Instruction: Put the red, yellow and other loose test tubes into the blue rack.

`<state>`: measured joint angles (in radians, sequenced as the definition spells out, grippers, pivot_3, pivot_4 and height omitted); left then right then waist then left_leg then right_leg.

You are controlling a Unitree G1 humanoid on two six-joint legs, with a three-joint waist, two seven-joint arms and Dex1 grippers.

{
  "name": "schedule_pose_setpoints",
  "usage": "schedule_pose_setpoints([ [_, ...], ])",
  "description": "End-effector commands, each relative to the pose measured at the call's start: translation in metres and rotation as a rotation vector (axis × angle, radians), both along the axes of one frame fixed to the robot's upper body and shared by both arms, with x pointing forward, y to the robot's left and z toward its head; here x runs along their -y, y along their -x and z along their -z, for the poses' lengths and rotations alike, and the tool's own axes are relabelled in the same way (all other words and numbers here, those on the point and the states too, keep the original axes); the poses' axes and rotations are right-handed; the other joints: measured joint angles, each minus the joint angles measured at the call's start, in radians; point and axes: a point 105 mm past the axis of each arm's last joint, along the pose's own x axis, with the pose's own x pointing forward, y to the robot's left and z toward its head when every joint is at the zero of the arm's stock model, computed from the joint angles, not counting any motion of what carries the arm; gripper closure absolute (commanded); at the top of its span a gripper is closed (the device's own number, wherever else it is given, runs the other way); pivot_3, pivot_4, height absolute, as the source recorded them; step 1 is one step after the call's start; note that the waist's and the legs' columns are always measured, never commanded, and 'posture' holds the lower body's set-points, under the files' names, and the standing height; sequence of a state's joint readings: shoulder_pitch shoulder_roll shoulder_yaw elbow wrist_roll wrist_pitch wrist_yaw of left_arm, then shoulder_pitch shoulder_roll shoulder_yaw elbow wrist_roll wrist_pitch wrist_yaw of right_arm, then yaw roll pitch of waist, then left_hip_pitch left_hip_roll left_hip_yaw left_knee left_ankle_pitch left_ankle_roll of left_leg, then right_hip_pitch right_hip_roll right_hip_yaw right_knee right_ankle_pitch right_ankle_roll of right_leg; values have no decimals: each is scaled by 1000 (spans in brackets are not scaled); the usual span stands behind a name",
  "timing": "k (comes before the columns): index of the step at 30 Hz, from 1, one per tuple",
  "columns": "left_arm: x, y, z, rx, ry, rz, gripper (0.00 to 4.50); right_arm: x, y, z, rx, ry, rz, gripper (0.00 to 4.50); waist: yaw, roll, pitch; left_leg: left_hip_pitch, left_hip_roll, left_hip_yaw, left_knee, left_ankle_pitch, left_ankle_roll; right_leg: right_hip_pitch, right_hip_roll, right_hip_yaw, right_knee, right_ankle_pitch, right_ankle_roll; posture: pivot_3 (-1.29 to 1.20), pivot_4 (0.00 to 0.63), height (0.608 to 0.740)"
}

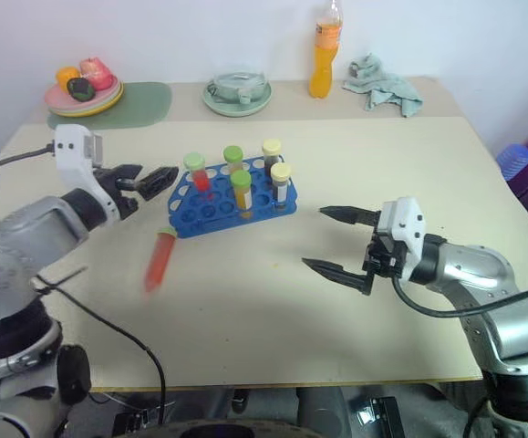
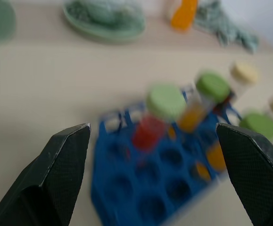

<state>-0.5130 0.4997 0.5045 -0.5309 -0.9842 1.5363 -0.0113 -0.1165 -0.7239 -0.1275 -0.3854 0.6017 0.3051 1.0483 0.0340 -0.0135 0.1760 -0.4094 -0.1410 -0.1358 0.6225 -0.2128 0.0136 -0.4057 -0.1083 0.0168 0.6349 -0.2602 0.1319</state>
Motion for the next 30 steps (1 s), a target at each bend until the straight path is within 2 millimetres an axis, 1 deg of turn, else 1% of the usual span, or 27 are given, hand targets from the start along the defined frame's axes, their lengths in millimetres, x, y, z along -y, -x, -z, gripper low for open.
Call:
schedule_pose_setpoints([
  [1, -10, 19, 10, -121, -49, 58, 192, -5, -3, 0, 28, -2, -45, 0, -5, 0, 0, 0, 0, 0, -1, 0, -1, 0, 0, 1, 1, 0, 0, 0, 150, 740],
  [3, -20, 29, 16, -217, -105, 79, 192, -6, -8, 1, 32, -6, -61, 0, -4, 0, 1, 0, 0, 0, -1, 0, -2, -2, 0, 1, 3, 0, -1, 0, 150, 740],
  [5, -24, 45, 16, -321, -140, 100, 192, -8, -14, 1, 36, -11, -73, 0, -12, -3, 2, 0, 1, 0, -1, -1, -5, -3, -1, 3, 5, 0, -1, 0, 150, 740],
  [7, -26, 49, 17, -386, -131, 63, 192, -9, -18, 3, 39, -17, -84, 0, -17, -2, 3, 0, 2, 0, -1, -2, -6, -4, -1, 5, 6, 0, -3, 0, 150, 740],
  [9, -29, 44, 20, -405, -132, 17, 192, -12, -20, 4, 43, -21, -95, 0, -8, 1, 3, 2, 1, 0, -1, -2, -6, -3, -2, 4, 4, -2, -6, 0, 150, 740],
  [12, -30, 32, 27, -421, -106, -48, 192, -16, -21, 5, 51, -27, -106, 0, 2, 3, 3, 2, 1, 0, -2, -2, -6, -3, -3, 4, 2, -2, -7, 0, 150, 740],
  [18, -27, 9, 40, -446, -64, -183, 192, -11, -21, 1, 80, -23, -95, 0, 6, 3, 3, 1, 1, 0, -3, -2, -6, -4, -2, 5, 1, -2, -6, 0, 150, 740],
  [22, -18, -5, 47, -473, -31, -230, 192, -8, -21, 1, 92, -17, -79, 0, 5, 3, 3, 1, 1, 0, -3, -2, -6, -3, -2, 5, 1, -1, -6, 0, 150, 740],
  [23, -14, -7, 50, -484, -23, -240, 192, -8, -21, 1, 94, -18, -76, 0, 5, 3, 3, 1, 1, 0, -3, -2, -6, -3, -2, 5, 1, 0, -3, 0, 150, 740],
  [27, -6, -9, 61, -525, -19, -262, 192, -8, -18, 1, 99, -22, -67, 0, 5, 3, 3, 1, 1, 1, -3, -1, -6, -3, -2, 5, 1, 0, -3, 0, 150, 740],
  [30, -7, -7, 68, -549, -32, -279, 192, -6, -16, 1, 100, -21, -58, 0, 5, 3, 3, 1, 1, 1, -3, -1, -6, -3, -2, 5, 2, 0, -3, 0, 150, 740],
])
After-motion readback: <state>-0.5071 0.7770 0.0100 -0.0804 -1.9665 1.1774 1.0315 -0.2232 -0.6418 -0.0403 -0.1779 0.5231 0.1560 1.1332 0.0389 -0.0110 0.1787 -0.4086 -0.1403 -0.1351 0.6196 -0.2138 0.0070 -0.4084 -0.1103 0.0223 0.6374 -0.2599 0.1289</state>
